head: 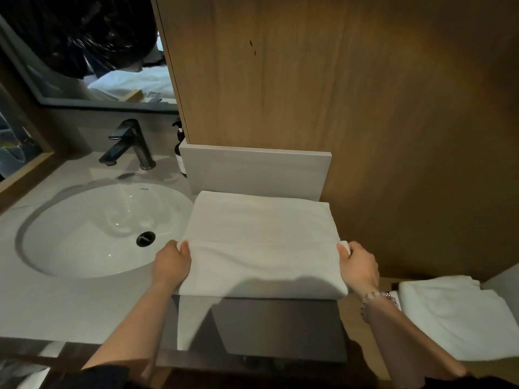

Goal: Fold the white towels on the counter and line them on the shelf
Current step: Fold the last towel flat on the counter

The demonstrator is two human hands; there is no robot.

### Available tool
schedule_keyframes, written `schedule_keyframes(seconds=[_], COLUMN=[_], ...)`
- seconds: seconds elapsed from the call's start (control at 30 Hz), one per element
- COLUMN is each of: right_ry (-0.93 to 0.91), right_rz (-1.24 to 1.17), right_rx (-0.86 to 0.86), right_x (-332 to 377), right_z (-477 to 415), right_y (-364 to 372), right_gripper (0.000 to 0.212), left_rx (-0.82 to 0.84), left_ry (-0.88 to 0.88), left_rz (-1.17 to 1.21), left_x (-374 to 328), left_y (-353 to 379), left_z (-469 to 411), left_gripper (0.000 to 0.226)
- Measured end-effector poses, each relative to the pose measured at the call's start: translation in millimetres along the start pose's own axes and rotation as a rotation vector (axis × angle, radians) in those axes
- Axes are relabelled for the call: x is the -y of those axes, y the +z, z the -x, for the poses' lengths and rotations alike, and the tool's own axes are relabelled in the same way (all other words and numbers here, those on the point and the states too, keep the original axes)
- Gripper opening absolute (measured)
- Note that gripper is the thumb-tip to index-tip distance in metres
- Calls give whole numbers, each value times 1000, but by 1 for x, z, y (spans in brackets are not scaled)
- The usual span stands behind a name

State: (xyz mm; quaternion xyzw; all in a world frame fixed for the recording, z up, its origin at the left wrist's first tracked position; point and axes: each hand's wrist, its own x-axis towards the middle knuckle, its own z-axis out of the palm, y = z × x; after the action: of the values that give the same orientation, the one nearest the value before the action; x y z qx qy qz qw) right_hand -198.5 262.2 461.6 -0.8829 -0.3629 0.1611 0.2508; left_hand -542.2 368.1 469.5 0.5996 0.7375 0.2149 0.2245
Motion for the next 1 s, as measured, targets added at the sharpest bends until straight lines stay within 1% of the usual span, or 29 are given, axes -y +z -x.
schedule_keyframes(seconds=[0.13, 0.4, 0.53, 0.63, 0.83, 0.9, 0.93, 0.97, 1.0], right_ry=[7, 32, 26, 36, 142, 163, 147, 88, -27], right_rz=[38, 100, 62, 20, -38, -24, 2, 30, 54], right_rx=[39, 69, 77, 76, 138, 67, -25, -147, -270], right_x=[4, 8, 4, 1, -1, 2, 7, 14, 23], right_z=[-4, -11, -10, -7, -7, -5, -2, 1, 5], right_y=[0, 5, 9, 13, 14, 13, 12, 13, 16], right_gripper=[42, 40, 42, 44, 48, 42, 37, 31, 29], left_rx=[7, 2, -29, -66, -65, -88, -130, -187, -221], left_ry=[-21, -35, 20, 53, 28, -3, 5, 58, 170], left_rz=[-78, -249, -354, -389, -420, -445, -469, -460, -420], left_x=[-3, -11, -12, -11, -9, -12, -15, -20, -27], left_y=[1, 0, 3, 7, 6, 4, 4, 6, 11], left_z=[-5, -6, -7, -4, -3, -4, -4, -2, 2], left_gripper=[36, 34, 32, 29, 35, 33, 30, 26, 22])
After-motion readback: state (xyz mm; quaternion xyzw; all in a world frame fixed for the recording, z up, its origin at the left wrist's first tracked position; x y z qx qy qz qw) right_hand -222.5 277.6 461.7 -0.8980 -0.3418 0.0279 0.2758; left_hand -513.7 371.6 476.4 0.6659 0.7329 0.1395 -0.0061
